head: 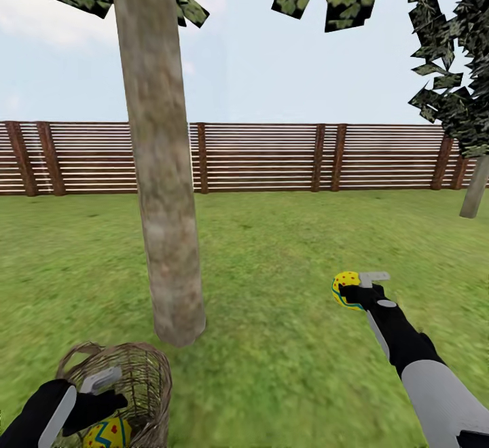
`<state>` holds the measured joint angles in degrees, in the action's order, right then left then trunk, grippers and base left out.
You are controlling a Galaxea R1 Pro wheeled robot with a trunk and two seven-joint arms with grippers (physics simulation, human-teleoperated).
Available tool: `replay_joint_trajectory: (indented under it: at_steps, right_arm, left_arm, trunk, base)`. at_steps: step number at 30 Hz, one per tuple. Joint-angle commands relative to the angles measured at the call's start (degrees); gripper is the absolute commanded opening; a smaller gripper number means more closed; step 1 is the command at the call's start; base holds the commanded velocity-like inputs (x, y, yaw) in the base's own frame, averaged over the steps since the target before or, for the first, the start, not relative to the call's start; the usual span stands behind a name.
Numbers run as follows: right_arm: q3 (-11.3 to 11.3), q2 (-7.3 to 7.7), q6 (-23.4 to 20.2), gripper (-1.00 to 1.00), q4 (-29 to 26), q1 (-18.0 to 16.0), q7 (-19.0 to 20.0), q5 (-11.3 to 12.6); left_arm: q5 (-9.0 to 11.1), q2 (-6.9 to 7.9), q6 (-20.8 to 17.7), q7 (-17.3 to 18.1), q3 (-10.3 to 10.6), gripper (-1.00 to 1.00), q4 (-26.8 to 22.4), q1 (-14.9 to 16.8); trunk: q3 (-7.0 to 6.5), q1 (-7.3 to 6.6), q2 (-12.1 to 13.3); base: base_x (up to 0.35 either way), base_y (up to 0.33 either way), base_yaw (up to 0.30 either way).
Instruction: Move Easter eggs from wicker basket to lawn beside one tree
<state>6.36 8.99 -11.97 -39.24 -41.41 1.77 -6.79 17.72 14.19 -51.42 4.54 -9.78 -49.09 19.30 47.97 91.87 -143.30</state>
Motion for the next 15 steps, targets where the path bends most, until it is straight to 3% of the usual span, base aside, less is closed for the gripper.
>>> replay_joint_trajectory:
  at_steps: [1, 5, 15]
  right_arm:
    - [0.14, -0.03, -0.33, -1.0, -0.21, 0.04, 0.17, -0.59]
    - [0.14, 0.02, -0.34, -1.0, -0.38, 0.12, 0.16, -0.59]
    - [0.14, 0.06, -0.33, -1.0, -0.39, 0.19, 0.16, -0.59]
  left_arm:
    - [-0.4, -0.03, -0.26, 0.48, -0.15, 1.0, -0.04, 0.03]
    - [-0.4, -0.1, -0.26, 0.47, -0.15, 1.0, -0.02, 0.03]
    - [-0.4, -0.21, -0.24, 0.39, -0.06, 1.0, 0.05, 0.03]
  trunk:
    - [0.29, 0.01, -0.05]
    - [1.31, 0.11, -0.1]
    - [1.4, 0.11, -0.1]
  base:
    - [0.0, 0.0, 0.0]
    - [0.0, 0.0, 0.07]
    - [0.0, 0.0, 0.017]
